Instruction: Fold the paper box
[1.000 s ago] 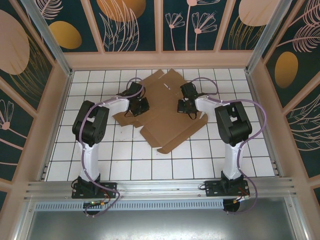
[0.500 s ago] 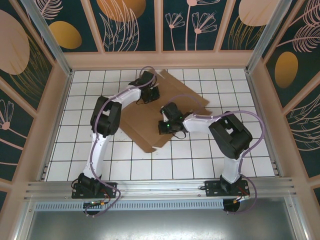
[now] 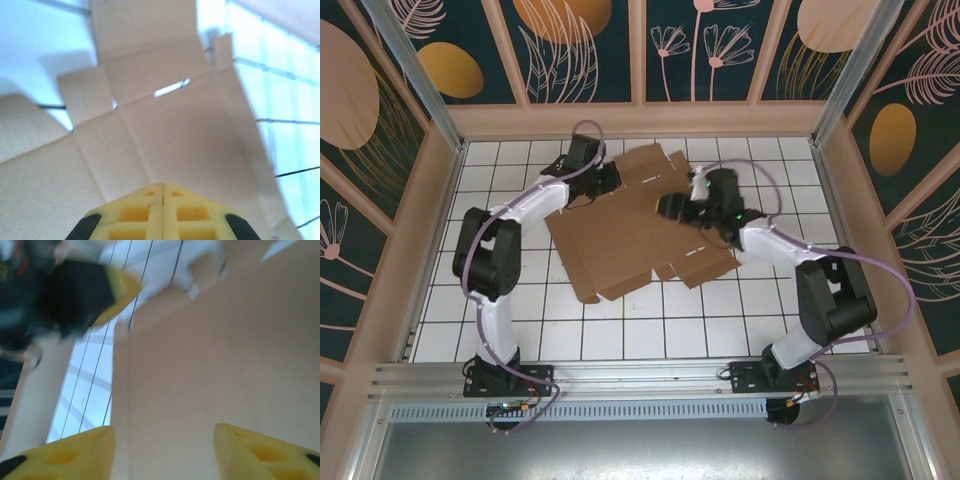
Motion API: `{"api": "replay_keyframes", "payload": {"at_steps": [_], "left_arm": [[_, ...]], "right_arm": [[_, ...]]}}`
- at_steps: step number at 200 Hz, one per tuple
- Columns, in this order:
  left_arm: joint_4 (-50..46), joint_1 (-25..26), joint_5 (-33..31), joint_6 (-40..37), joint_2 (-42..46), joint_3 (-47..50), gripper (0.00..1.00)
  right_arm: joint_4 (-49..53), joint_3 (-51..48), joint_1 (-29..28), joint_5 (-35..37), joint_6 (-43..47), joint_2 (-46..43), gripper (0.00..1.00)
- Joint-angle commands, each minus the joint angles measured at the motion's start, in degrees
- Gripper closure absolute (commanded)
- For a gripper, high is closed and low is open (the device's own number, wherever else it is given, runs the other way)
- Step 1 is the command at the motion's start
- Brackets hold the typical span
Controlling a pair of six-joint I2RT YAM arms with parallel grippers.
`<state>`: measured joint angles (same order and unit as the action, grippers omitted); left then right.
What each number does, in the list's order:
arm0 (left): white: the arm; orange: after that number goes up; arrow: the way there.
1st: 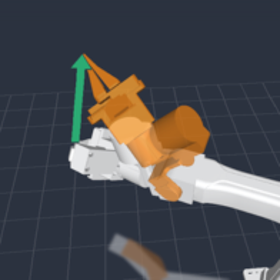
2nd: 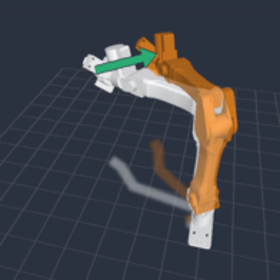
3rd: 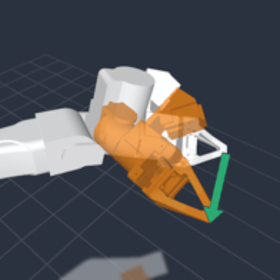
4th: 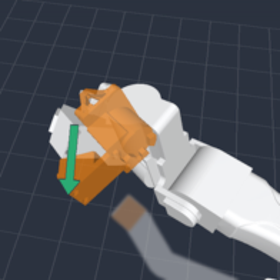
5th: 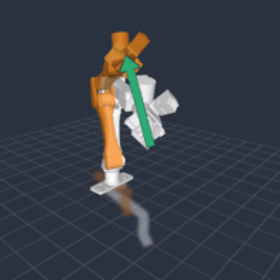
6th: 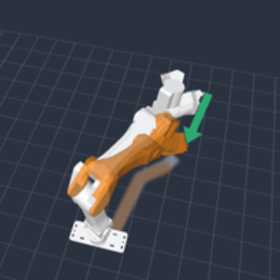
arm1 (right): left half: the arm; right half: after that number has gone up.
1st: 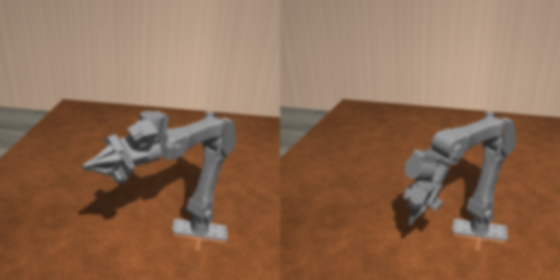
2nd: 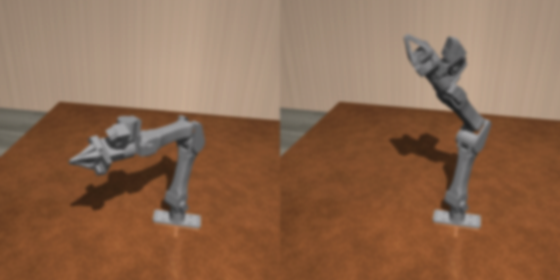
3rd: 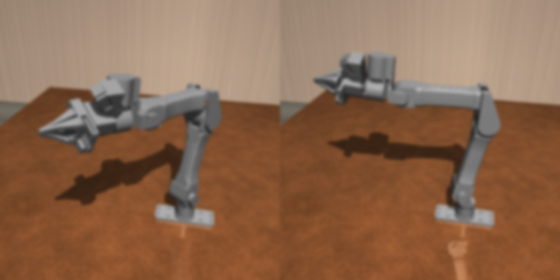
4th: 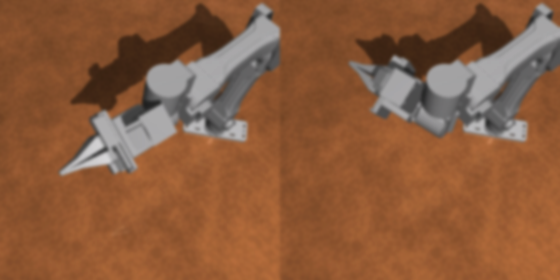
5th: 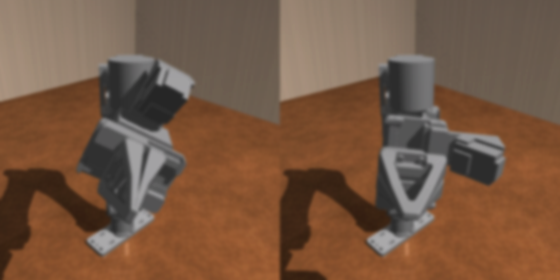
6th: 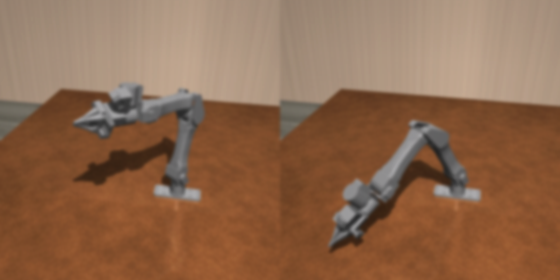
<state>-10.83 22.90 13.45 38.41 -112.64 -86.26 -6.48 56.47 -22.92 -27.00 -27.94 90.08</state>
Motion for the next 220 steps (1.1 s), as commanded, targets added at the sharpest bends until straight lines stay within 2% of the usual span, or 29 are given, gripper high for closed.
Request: {"api": "replay_keyframes", "payload": {"at_steps": [1, 13, 35, 69, 115, 142, 184, 220], "left_arm": [[4.69, 1.19, 5.07, 4.00, -0.86, 5.84, 0.97], [5.72, 1.11, 4.34, 5.47, -0.65, 9.24, 0.98], [2.80, 0.93, 2.90, 4.49, -0.52, 11.13, 1.00], [1.19, 0.06, 1.57, 3.22, 0.65, 15.48, 1.00], [-1.55, -2.97, -1.55, -0.40, -1.47, 14.54, 1.00], [-2.49, -4.14, -2.61, -1.85, -7.02, 11.40, 1.00], [-5.96, -4.26, -5.24, -5.89, -14.25, 3.24, 1.00], [-8.72, -4.22, -6.74, -10.71, -17.84, -3.27, 1.00]], "right_arm": [[8.80, 9.42, 3.62, 11.97, 10.25, 7.65, 0.36], [13.08, 17.25, 6.92, 15.07, 11.66, 15.06, 0.34], [20.44, 29.56, 11.84, 12.94, 14.21, 27.20, 0.28], [28.52, 38.06, 12.96, 11.80, 21.57, 34.81, 0.25], [31.44, 37.34, 17.13, -2.12, 21.09, 37.62, 0.24], [30.66, 32.92, 18.68, -13.97, 19.80, 38.94, 0.24], [27.04, 24.32, 18.76, -21.46, 18.72, 35.00, 0.25], [26.03, 19.24, 19.32, -32.60, 18.27, 33.48, 0.31]]}}
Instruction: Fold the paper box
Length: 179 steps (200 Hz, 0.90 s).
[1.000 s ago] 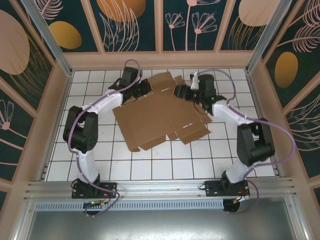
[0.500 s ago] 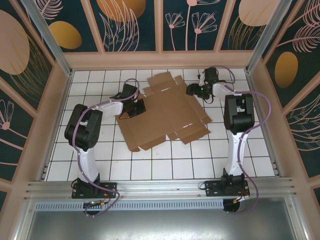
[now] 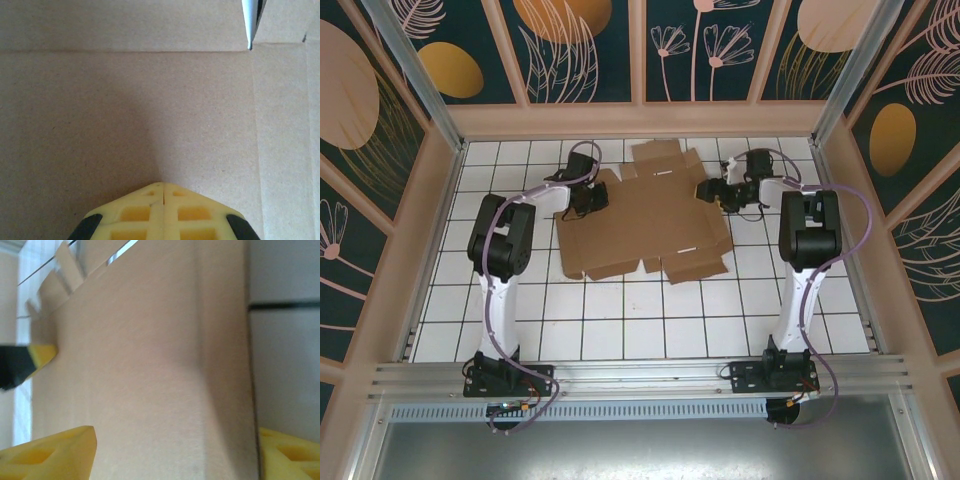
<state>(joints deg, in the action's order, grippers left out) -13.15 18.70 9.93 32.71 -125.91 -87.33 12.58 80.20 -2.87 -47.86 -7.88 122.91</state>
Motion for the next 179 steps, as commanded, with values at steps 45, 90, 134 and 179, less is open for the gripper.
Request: {"api": "replay_keyframes", "payload": {"at_steps": [45, 90, 134, 179], "left_arm": [[-5.84, -0.05, -2.55, -7.21, -5.32, -2.77, 1.00], [-6.18, -0.01, -4.07, -7.60, -4.67, -1.71, 1.00], [-5.88, -1.30, -4.84, -7.77, -2.46, 1.09, 1.00], [8.78, -3.43, 18.36, -0.79, 5.10, 7.25, 0.97]], "right_arm": [[5.58, -5.63, 0.62, -16.40, -2.49, 2.15, 0.36], [9.39, -4.54, 0.94, -1.53, -1.69, 2.72, 0.36], [13.79, -3.52, 1.73, 4.41, -1.13, 2.00, 0.35], [14.59, -5.08, 1.18, 13.33, -2.42, -4.32, 0.30]]}}
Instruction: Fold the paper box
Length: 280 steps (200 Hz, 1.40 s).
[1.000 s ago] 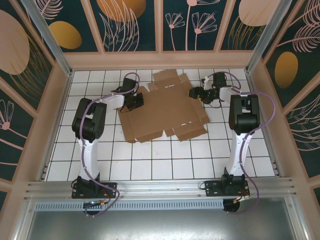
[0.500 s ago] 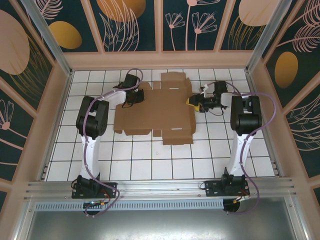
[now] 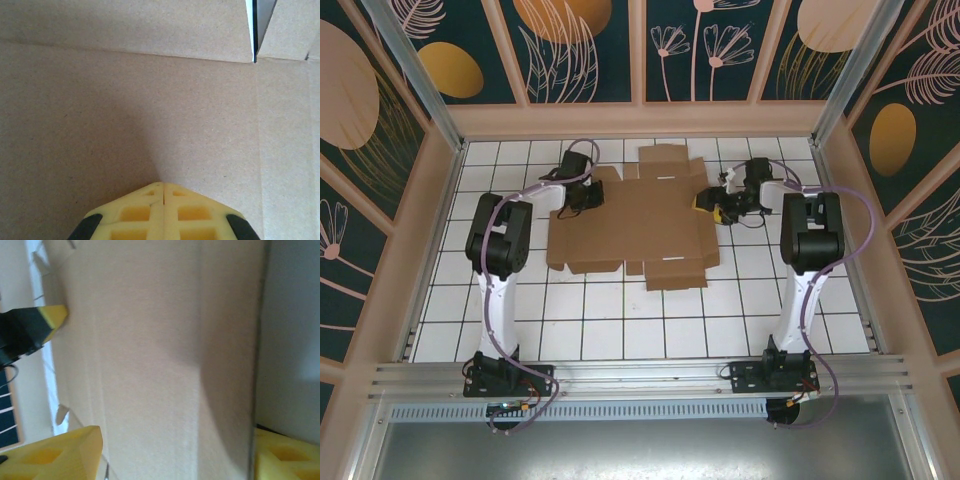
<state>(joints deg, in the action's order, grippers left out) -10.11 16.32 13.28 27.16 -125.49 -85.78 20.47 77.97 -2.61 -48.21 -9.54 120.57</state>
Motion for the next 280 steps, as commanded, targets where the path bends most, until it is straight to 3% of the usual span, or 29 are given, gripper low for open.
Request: {"api": "replay_keyframes", "payload": {"at_steps": [1, 19, 50, 78, 89, 112, 204, 218, 246, 280], "left_arm": [[6.03, -1.08, 15.33, 4.89, 4.88, 5.84, 0.97], [6.46, -1.05, 16.89, 6.13, 7.99, 7.34, 0.94], [1.15, -2.17, 8.01, 7.30, 12.55, 10.50, 0.85], [-4.36, -2.64, -0.92, 4.04, 11.11, 10.88, 0.85], [-4.28, -2.76, -0.40, 3.54, 9.14, 11.16, 0.86], [-4.42, -2.84, 4.56, 2.12, 4.76, 10.23, 1.00], [-2.46, -4.01, 6.58, 2.56, 3.98, 11.95, 1.00], [-2.39, -4.01, 6.41, 2.53, 4.12, 12.07, 1.00], [-1.25, -4.01, 7.98, 3.21, 4.38, 12.52, 1.00], [1.01, -3.79, 10.54, 4.94, 5.17, 13.74, 1.00]], "right_arm": [[6.65, -2.88, 0.89, 13.67, -0.80, -2.08, 0.30], [7.02, -2.67, 0.55, 13.63, -1.23, -3.29, 0.27], [8.50, -2.67, -0.37, 13.96, 0.24, -3.44, 0.24], [8.15, -2.35, -1.29, 5.94, 1.61, -1.05, 0.23], [9.26, -1.42, -1.99, 4.90, 2.31, 0.21, 0.23], [8.91, -1.62, -3.49, 0.31, 3.21, 0.90, 0.26], [4.94, -3.65, -6.64, -10.09, 0.59, 2.46, 0.25], [3.56, -4.29, -6.32, -9.70, -0.32, 1.25, 0.29], [2.45, -4.04, -5.18, -5.62, -2.66, -1.85, 0.46], [6.11, -1.40, -3.89, 3.26, -3.04, -5.36, 0.81]]}}
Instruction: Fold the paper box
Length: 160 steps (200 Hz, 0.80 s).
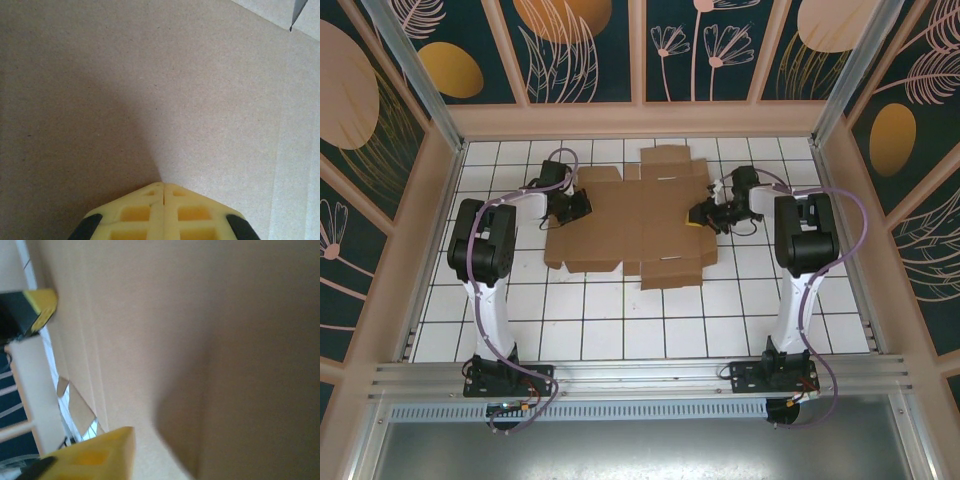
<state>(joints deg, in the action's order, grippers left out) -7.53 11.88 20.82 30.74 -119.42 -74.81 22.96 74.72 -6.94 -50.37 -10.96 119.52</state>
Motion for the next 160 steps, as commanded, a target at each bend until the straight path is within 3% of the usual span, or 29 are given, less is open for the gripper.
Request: {"api": "replay_keyframes", "payload": {"at_steps": [1, 19, 38, 55, 101, 142, 160], "left_arm": [[-1.50, 0.71, 3.09, 1.39, -0.86, 2.79, 1.00], [-1.49, 2.22, 2.93, 1.43, -0.56, 2.78, 1.00], [-1.71, 4.61, 2.74, 1.58, -0.20, 2.50, 1.00], [-1.11, 6.62, 3.44, 2.33, 0.61, 2.73, 1.00], [3.75, 9.33, 8.18, 6.60, 3.26, 4.34, 1.00], [0.98, 8.90, -5.23, 5.03, 8.85, 5.40, 1.00], [0.58, 8.09, -6.58, 5.29, 9.10, 5.48, 1.00]], "right_arm": [[3.91, 2.02, 0.44, 5.53, -1.57, -4.35, 0.82], [9.26, 5.76, 0.44, 10.60, -0.55, -4.45, 1.00], [15.92, 10.08, -0.37, 21.41, 0.99, -5.05, 1.00], [22.63, 15.01, -2.18, 35.45, 1.53, -5.59, 1.00], [37.07, 29.70, -8.45, 61.08, 1.41, -3.60, 1.00], [41.73, 38.35, -14.24, 73.55, 2.43, -1.39, 0.99], [41.28, 37.60, -15.39, 74.62, 3.95, -0.99, 0.98]]}}
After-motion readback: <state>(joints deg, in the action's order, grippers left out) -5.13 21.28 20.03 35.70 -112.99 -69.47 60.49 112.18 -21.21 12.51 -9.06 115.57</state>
